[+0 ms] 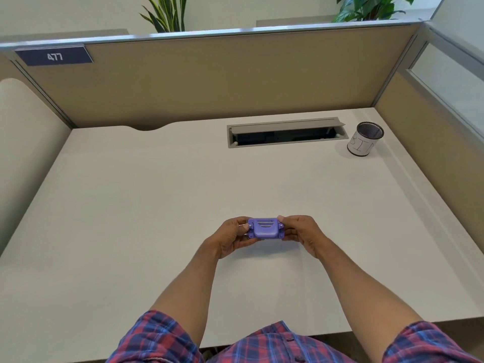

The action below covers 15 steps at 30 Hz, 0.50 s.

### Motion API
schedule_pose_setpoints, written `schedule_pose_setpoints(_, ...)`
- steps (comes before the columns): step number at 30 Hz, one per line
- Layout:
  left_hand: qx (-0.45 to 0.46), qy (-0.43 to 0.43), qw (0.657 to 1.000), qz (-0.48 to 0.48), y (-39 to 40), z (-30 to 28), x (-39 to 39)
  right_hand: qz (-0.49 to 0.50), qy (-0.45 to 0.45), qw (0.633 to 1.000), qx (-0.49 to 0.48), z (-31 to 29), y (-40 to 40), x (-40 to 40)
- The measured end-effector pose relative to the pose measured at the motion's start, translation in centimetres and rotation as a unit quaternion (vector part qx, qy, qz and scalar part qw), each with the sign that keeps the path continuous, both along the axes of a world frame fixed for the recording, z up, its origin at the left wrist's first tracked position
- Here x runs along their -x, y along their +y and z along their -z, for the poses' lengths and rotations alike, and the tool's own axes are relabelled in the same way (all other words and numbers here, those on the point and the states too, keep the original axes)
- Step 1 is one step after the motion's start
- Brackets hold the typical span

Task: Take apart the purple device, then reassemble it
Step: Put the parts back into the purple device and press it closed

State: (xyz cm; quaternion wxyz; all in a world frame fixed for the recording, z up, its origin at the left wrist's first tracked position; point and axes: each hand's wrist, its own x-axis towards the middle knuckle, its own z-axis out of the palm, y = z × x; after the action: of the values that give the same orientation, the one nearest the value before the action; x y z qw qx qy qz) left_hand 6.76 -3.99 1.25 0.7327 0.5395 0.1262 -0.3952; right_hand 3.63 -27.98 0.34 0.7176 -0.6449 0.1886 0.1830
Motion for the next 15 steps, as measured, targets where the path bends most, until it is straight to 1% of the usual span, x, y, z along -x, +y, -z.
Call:
schedule_pose_setpoints(3, -0.013, -0.005, 1.000, 0.013, 0.11, 0.14, 0.04, -0.030, 0.006, 0.999, 0.013, -0.49, -0.19, -0.25)
schedule_pose_setpoints(6, -0.022, -0.008, 1.000, 0.019, 0.14, 0.32, 0.13, -0.066, 0.007, 0.996, 0.060, -0.89, -0.30, -0.54)
schedule_pose_setpoints(10, -0.017, -0.011, 1.000, 0.017, 0.06, 0.29, -0.06, -0.042, 0.006, 0.992, 0.119, -0.83, 0.28, -0.97)
schedule_pose_setpoints(12, -0.009, -0.008, 1.000, 0.013, 0.13, 0.18, -0.29, -0.020, 0.016, 0.993, 0.113, -0.80, 0.52, -1.06)
schedule_pose_setpoints(15, 0.010, -0.003, 1.000, -0.004, 0.19, 0.08, -0.61, 0.004, 0.016, 0.998, 0.057, -0.97, 0.65, -0.90)
